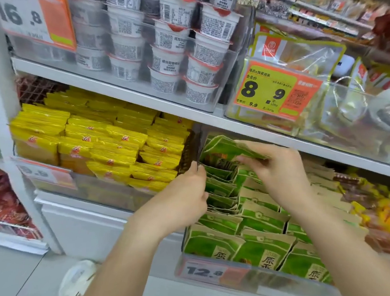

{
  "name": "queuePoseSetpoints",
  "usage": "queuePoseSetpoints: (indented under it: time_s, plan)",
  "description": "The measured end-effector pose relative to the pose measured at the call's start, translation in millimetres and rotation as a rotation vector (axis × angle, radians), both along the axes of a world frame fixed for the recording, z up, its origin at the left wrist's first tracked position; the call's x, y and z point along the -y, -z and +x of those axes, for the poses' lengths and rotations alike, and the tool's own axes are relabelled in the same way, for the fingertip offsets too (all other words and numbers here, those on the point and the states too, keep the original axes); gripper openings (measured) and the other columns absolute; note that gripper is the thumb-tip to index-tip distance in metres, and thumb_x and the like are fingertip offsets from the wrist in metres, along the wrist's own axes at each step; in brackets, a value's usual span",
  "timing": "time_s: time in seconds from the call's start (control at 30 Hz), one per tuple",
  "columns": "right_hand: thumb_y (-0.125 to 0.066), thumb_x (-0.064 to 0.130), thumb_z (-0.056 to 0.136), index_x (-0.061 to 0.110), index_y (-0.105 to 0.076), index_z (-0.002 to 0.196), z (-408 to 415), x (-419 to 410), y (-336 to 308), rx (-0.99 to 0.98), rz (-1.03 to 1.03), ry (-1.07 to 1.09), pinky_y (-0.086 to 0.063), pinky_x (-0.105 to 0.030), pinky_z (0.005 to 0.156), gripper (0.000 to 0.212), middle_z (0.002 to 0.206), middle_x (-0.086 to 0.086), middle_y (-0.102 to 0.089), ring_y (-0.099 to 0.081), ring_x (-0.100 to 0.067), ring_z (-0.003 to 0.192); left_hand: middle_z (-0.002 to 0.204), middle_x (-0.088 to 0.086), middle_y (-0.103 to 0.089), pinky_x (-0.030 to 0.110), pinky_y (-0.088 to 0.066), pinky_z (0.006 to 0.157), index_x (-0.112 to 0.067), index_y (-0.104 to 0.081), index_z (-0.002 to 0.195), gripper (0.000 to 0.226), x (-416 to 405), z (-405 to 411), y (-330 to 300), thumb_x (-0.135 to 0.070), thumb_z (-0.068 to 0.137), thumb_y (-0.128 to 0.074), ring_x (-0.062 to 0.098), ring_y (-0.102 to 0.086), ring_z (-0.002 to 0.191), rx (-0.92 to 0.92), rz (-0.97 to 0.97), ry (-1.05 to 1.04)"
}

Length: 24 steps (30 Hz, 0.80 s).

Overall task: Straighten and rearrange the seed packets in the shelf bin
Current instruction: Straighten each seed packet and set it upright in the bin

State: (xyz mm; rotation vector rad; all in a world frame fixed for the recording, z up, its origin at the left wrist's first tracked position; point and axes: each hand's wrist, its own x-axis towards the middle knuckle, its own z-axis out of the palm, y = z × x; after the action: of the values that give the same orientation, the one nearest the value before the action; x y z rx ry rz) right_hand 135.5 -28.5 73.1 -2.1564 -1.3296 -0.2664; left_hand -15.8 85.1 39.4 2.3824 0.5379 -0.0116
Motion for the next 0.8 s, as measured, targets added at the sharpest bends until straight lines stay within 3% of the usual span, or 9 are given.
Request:
queuePoseSetpoints:
  time_s: [0.03,0.17,0.27,0.37,0.47,0.6,0.8]
  plan:
    - [-0.071,0.031,0.084,0.027,-0.071,0.115,1.7,-3.2,2.6,-0.004,-0.044,0.012,-0.047,-0.020,0.078,0.031,0.100,0.006,-0.075,-0.066,-0.007,0.081,0.165,0.009,0.004,0.027,-0.017,0.116,-0.008,-0.004,0.156,0.063,0.1,0.5,0.0,-0.016,0.105,-0.041,0.024,-0.013,0.151,0.000,0.008,-0.001]
    - [-0.067,0.031,0.088,0.020,-0.070,0.115,8.9,-19.3,10.3,-0.069,-0.174,0.036,-0.040,-0.014,0.069,0.029,0.099,0.005,-0.072,-0.062,-0.010,0.083,0.165,0.011,0.004,0.026,-0.022,0.113,-0.006,-0.004,0.156,0.064,0.4,2.8,0.2,-0.013,0.105,-0.041,0.025,-0.019,0.149,0.002,0.024,-0.010]
    - [-0.066,0.035,0.089,0.012,-0.066,0.121,11.4,-25.9,13.2,-0.031,-0.241,0.135,-0.045,-0.026,0.085,0.039,0.112,-0.004,-0.070,-0.063,-0.022,0.105,0.164,0.013,0.005,0.026,-0.022,0.114,-0.005,-0.004,0.156,0.065,-0.2,3.7,0.6,-0.011,0.104,-0.042,0.025,-0.016,0.150,-0.002,0.028,-0.005]
    - [-0.066,0.026,0.090,0.013,-0.067,0.117,8.6,-19.7,10.0,-0.001,-0.179,0.157,-0.051,-0.034,0.094,0.031,0.106,-0.004,-0.072,-0.066,-0.020,0.097,0.164,0.012,0.004,0.028,-0.020,0.116,-0.006,-0.005,0.156,0.063,-1.8,2.7,2.2,-0.013,0.105,-0.041,0.026,-0.013,0.151,-0.002,0.021,0.010]
    - [-0.064,0.025,0.091,0.018,-0.062,0.124,-1.5,-10.2,8.4,0.107,-0.186,0.142,-0.055,-0.039,0.086,0.034,0.101,0.001,-0.071,-0.067,-0.017,0.089,0.165,0.012,0.003,0.028,-0.021,0.115,-0.006,-0.007,0.156,0.062,-2.1,2.2,3.9,-0.013,0.105,-0.040,0.026,-0.015,0.150,0.005,0.034,0.012]
    - [-0.060,0.041,0.092,0.022,-0.045,0.136,-13.0,-15.6,6.8,0.165,-0.251,0.137,-0.055,-0.037,0.074,0.051,0.092,0.008,-0.070,-0.066,-0.017,0.083,0.164,0.014,0.002,0.029,-0.018,0.117,-0.005,-0.007,0.156,0.061,-1.4,3.3,3.0,-0.013,0.105,-0.040,0.026,-0.012,0.151,0.005,0.050,0.006]
    - [-0.048,0.046,0.097,0.018,-0.045,0.113,-19.6,-40.4,17.4,0.322,-0.384,0.211,-0.045,-0.030,0.058,0.033,0.087,0.002,-0.069,-0.064,-0.022,0.075,0.164,0.014,0.000,0.029,-0.021,0.116,-0.005,-0.008,0.156,0.062,0.5,4.4,2.6,-0.013,0.104,-0.041,0.026,-0.016,0.150,0.007,0.076,-0.010]
